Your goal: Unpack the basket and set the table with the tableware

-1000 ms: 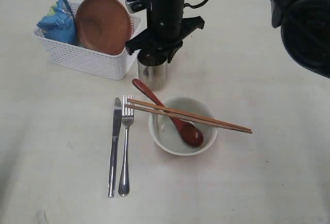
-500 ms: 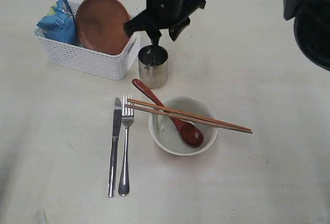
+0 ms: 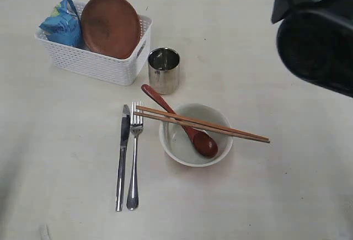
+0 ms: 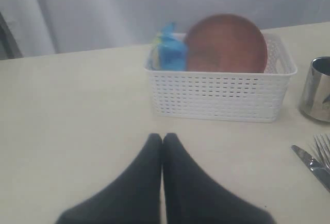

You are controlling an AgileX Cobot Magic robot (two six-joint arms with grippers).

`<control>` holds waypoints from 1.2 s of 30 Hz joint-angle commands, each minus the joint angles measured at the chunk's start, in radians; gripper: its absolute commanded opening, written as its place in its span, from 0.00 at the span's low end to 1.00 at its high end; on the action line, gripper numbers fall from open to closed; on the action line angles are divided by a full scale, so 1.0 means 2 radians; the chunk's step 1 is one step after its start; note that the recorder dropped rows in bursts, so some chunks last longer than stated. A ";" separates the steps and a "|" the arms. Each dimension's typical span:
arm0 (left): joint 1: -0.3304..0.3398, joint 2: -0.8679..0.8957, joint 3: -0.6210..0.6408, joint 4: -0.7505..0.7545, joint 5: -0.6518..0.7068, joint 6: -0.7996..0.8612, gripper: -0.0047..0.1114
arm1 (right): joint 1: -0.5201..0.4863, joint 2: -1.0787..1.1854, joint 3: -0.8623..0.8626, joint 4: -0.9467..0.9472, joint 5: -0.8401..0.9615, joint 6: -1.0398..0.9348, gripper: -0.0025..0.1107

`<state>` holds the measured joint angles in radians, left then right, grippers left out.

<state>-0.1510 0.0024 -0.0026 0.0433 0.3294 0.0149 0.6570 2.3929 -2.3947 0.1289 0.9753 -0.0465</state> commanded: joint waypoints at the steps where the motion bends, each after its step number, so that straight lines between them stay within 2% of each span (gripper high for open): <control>1: 0.001 -0.001 0.001 0.001 -0.005 -0.002 0.04 | -0.002 0.040 -0.041 0.013 0.000 -0.020 0.47; 11: 0.001 -0.001 0.001 0.001 -0.005 -0.002 0.04 | -0.001 0.066 -0.062 -0.018 0.010 -0.041 0.44; 28: 0.001 -0.001 0.001 0.001 -0.005 -0.002 0.04 | 0.000 0.088 -0.062 0.002 0.061 -0.014 0.44; 36: 0.001 -0.001 0.001 0.001 -0.005 -0.002 0.04 | 0.000 0.085 -0.064 0.010 0.113 -0.028 0.44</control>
<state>-0.1510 0.0024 -0.0026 0.0433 0.3294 0.0149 0.6570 2.5698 -2.5156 0.1333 1.1691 -0.0826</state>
